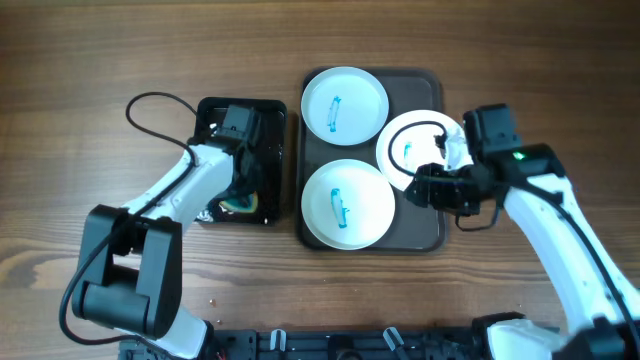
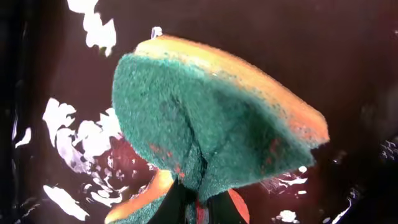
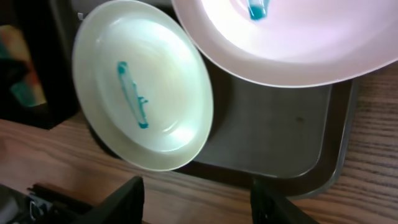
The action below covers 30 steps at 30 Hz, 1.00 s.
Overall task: Clean dirty plates on tray and stack at the side
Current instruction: 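Move the sponge with the left gripper onto the lower-right white plate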
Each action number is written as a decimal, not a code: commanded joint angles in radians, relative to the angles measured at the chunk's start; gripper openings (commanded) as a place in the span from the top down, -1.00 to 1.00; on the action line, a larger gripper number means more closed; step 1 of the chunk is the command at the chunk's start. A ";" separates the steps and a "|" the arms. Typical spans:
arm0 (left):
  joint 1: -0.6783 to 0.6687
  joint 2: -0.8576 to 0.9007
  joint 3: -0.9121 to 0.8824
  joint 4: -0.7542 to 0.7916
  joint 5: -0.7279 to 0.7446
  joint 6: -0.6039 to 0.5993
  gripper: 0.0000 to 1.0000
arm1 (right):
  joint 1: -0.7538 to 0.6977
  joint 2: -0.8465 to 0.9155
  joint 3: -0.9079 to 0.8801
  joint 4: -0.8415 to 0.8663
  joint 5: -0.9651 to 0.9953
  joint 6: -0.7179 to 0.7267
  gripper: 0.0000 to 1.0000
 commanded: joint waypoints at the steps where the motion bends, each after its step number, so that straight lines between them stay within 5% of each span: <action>1: -0.009 0.008 0.100 -0.082 0.003 0.002 0.92 | 0.005 0.083 -0.011 0.023 -0.036 -0.055 -0.08; 10: -0.010 0.008 0.285 -0.303 0.007 0.002 0.92 | 0.006 0.244 -0.011 0.129 -0.116 -0.120 0.00; 17: -0.011 0.008 0.435 -0.433 0.116 0.035 0.92 | 0.060 0.327 -0.012 0.207 -0.110 -0.086 0.25; 23: -0.011 0.008 0.457 -0.443 0.227 0.035 0.92 | 0.152 0.339 -0.029 0.272 0.191 0.151 0.45; 30: -0.011 0.008 0.457 -0.442 0.236 0.035 0.92 | 0.153 0.344 -0.060 0.355 0.136 0.193 0.45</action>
